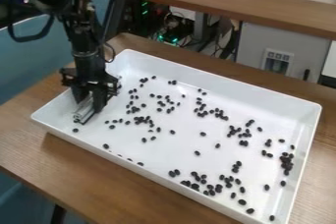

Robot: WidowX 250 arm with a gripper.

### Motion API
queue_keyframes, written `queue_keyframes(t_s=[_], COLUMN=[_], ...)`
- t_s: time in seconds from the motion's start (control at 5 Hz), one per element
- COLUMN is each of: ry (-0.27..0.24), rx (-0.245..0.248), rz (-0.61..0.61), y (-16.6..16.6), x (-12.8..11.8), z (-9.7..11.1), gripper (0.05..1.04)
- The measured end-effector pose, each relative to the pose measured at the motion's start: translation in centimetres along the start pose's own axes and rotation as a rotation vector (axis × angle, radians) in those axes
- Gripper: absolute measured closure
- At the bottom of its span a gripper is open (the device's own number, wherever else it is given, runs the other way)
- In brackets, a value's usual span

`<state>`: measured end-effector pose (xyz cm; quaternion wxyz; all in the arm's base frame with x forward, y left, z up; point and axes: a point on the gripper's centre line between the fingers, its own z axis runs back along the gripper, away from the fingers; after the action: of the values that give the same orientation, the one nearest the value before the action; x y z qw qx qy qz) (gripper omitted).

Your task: Sweep into pile

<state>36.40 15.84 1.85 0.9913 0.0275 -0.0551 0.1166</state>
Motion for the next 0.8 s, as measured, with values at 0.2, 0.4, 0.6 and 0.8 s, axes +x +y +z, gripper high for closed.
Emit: queue_keyframes(t_s=[0.2, 0.4, 0.6, 0.8], ry=[-0.004, -0.028, -0.079, -0.144], rx=[-0.016, 0.003, 0.012, -0.094], rz=[0.015, 0.011, -0.029, -0.143], y=[-0.4, -1.4, -4.6, -9.7], x=[0.0, 0.1, 0.0, -0.2], z=[0.1, 2.0, 4.4, 6.3], gripper=[0.688, 0.688, 0.688, 0.689])
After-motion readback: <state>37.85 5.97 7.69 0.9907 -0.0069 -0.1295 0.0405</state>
